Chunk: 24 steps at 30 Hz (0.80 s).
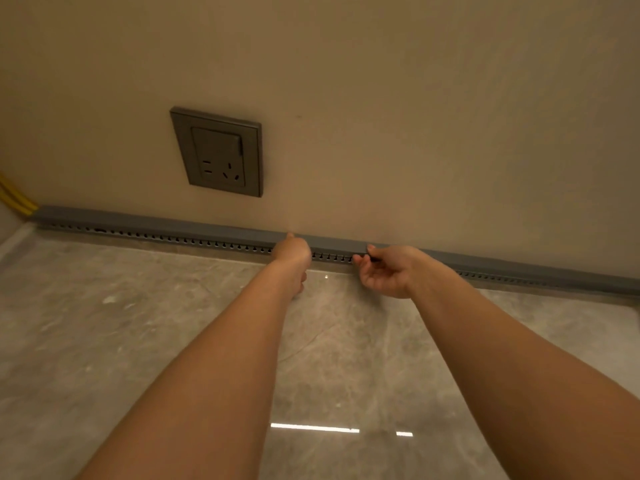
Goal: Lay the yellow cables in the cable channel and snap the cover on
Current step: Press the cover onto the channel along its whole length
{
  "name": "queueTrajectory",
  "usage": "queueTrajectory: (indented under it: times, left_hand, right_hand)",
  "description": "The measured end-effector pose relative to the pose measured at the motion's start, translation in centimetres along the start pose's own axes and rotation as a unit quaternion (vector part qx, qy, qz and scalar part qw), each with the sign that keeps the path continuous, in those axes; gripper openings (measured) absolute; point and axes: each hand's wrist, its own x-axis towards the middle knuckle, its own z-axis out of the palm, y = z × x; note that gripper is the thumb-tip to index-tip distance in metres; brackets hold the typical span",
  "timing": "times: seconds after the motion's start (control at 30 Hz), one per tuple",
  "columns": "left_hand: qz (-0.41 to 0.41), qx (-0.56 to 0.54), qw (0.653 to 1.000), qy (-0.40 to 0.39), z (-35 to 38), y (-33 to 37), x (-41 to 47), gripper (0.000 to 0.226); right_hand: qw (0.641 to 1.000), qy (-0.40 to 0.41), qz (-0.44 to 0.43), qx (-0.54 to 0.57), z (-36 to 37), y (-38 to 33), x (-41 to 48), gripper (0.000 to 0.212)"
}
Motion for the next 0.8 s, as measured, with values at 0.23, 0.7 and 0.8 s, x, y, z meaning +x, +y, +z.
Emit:
queueTrajectory:
  times: [0.23, 0.7, 0.8]
  left_hand:
    - [-0.031, -0.024, 0.999, -0.005, -0.6, -0.1, -0.8, 0.044]
    - [-0.006, -0.078, 0.997, 0.010, 7.9, 0.0, -3.0, 0.050]
    - [0.007, -0.138, 0.990, 0.033, 8.7, 0.1, -3.2, 0.048]
  right_hand:
    - [0.999, -0.042, 0.031, 0.013, 0.2, -0.7, 0.0, 0.027]
    - [0.996, -0.084, 0.024, 0.013, -0.1, -0.6, 0.7, 0.035]
    - [0.996, -0.085, 0.018, -0.010, -0.3, -0.4, 0.8, 0.035]
